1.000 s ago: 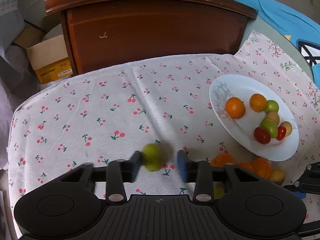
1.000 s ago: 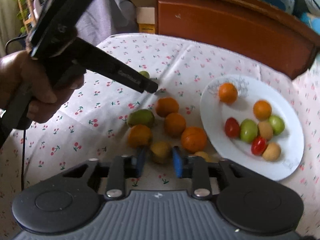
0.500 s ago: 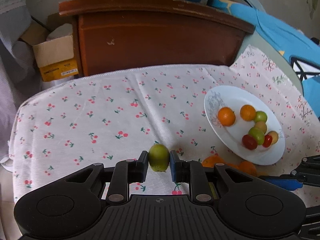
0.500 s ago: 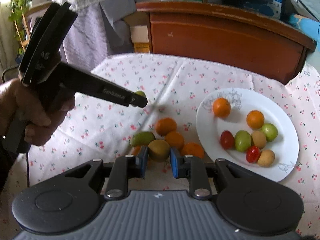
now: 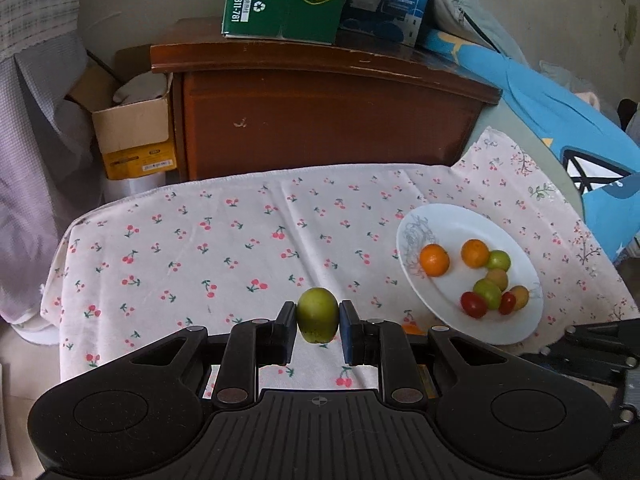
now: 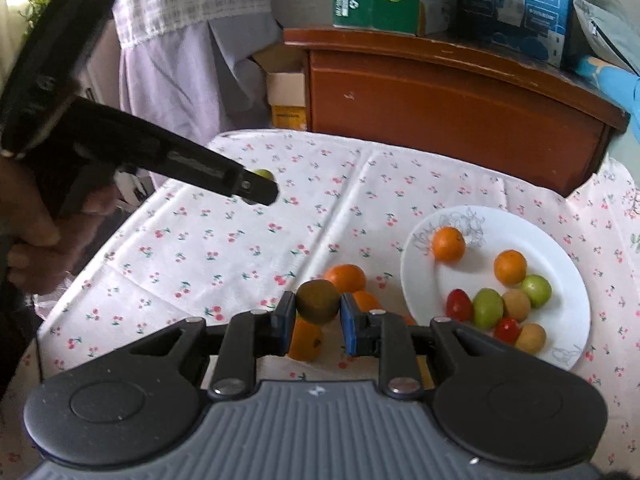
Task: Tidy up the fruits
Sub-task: 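Carry the lime and tan fruit over the white plate with both tools, then open both tools to drop the fruits onto the plate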
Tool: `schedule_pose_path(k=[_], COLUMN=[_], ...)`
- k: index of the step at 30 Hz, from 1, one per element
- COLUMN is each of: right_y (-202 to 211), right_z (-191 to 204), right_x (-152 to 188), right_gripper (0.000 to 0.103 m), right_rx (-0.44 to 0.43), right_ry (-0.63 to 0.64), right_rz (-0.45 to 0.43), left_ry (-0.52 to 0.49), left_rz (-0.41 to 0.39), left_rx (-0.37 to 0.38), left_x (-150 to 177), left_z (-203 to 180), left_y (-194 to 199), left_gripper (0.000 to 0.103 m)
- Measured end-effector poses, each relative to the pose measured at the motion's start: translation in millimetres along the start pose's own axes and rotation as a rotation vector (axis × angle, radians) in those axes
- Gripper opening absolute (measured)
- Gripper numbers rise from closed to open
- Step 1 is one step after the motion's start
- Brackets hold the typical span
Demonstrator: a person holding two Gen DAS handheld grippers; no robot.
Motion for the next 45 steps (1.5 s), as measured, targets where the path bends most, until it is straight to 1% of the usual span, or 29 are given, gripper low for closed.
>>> schedule_pose_path(k=[5, 8, 12, 14, 20, 24, 29, 33, 36, 42, 45], right_y=[-5.0, -7.4, -8.3, -6.5, 4.0, 8.5, 11.9, 11.3, 10.1, 5.9, 5.2], right_z=[-7.0, -13.3, -26.9, -34.6, -61.8, -80.8, -105.7, -127.5, -143.5, -161.3, -168.6], right_x=[0.2, -0.3, -3.9, -6.1, -17.0, -23.0, -22.7, -15.4, -7.4, 0.4, 3.1], right_gripper=[0.024, 0.024, 0.024, 0.024, 0.024, 0.024, 0.024, 0.024, 0.024, 0.024, 0.026], right_rx=[0.056, 0.104, 0.159, 0.190, 0.245, 0.281, 0.303, 0.301, 0.325, 0.345, 0.359], right_ry=[0.014, 0.029, 0.005, -0.006, -0.063, -0.103, -0.202, -0.329, -0.415, -0.506, -0.543], right_rz=[0.024, 0.031, 0.033, 0.026, -0.015, -0.031, -0.035, -0.021, -0.007, 0.000, -0.004], left_ry=[0.000, 0.001, -0.008, -0.002, 0.016, 0.029, 0.022, -0.002, -0.011, -0.034, -0.023], left_rz=[-0.022, -0.028, -0.039, -0.042, -0.057, -0.056, -0.034, -0.024, -0.012, 0.006, 0.005], left_rx=[0.005, -0.002, -0.002, 0.006, 0.033, 0.069, 0.111, 0.147, 0.162, 0.202, 0.210], left_x=[-5.3, -8.3, -13.5, -16.5, -25.7, -26.3, -22.7, -19.7, -17.5, -11.6, -11.4], left_z=[-6.0, -8.8, -16.0, -20.4, -36.0, -48.7, -65.2, -79.5, -88.9, -107.9, -112.9], left_y=[6.8, 5.8, 2.9, 0.6, -9.2, -17.8, -32.6, -42.1, -49.8, -66.2, -70.4], left_gripper=[0.020, 0.020, 0.020, 0.020, 0.020, 0.020, 0.020, 0.020, 0.020, 0.020, 0.023])
Point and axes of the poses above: each gripper's, at about its wrist camera, not at the fingertips, and y roughly against the way its jaws point, z to its left, x to its underside, the point moved 10 cm from there along -y, roughly the way its jaws point, and after that the axes turned 2 degrees about -z, right-handed, at the moved point
